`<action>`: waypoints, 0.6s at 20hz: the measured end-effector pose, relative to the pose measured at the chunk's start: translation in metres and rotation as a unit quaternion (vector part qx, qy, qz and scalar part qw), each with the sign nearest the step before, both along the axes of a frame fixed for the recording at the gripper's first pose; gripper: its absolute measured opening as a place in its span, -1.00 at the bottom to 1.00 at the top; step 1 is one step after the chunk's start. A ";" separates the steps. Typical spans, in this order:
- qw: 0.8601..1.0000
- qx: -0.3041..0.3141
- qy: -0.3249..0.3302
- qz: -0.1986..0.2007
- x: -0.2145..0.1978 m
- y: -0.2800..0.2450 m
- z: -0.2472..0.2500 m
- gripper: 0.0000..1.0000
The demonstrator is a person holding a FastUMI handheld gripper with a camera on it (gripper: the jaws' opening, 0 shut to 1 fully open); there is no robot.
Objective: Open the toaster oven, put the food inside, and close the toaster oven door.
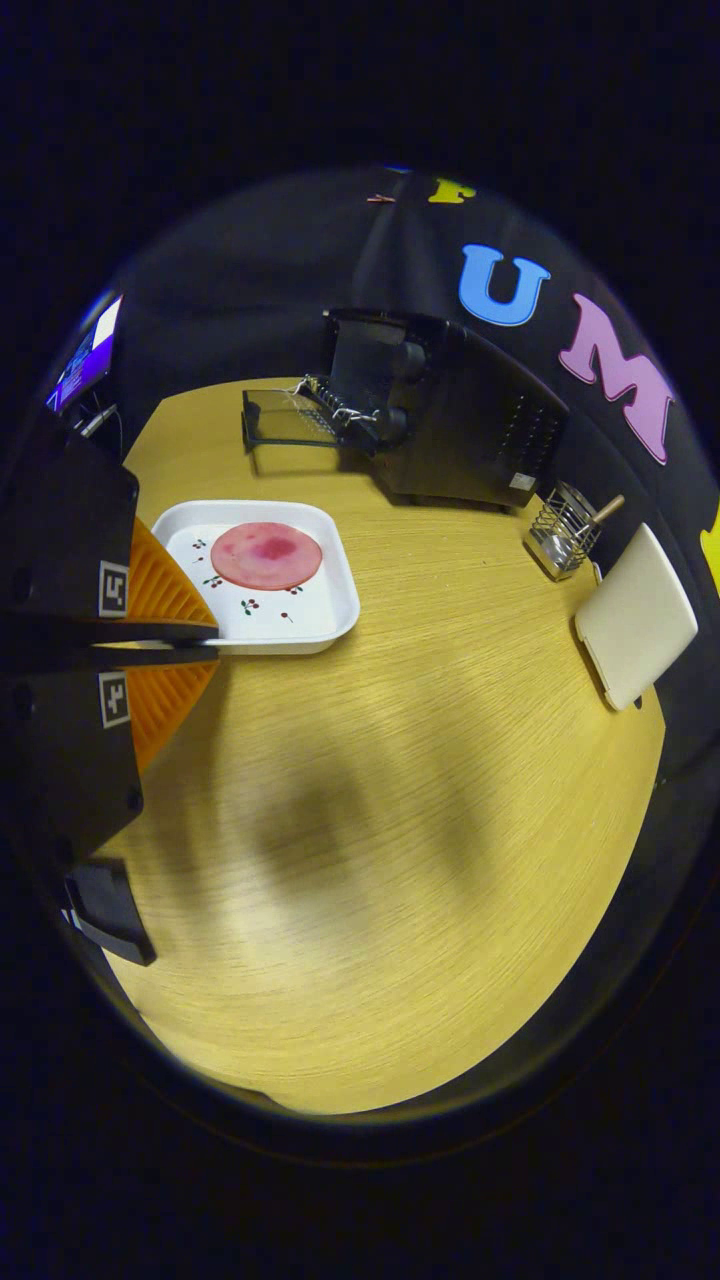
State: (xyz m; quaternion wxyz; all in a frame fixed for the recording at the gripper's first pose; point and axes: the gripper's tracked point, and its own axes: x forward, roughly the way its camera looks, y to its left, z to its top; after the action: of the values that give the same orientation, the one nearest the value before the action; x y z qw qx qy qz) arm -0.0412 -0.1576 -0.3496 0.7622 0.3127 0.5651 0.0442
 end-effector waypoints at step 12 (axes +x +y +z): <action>0.992 0.054 -0.026 -0.107 -0.018 0.037 0.059 -0.89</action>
State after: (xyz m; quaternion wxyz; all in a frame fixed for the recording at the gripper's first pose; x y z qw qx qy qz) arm -0.0591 -0.1205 -0.2907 0.7594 0.4104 0.5049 0.0013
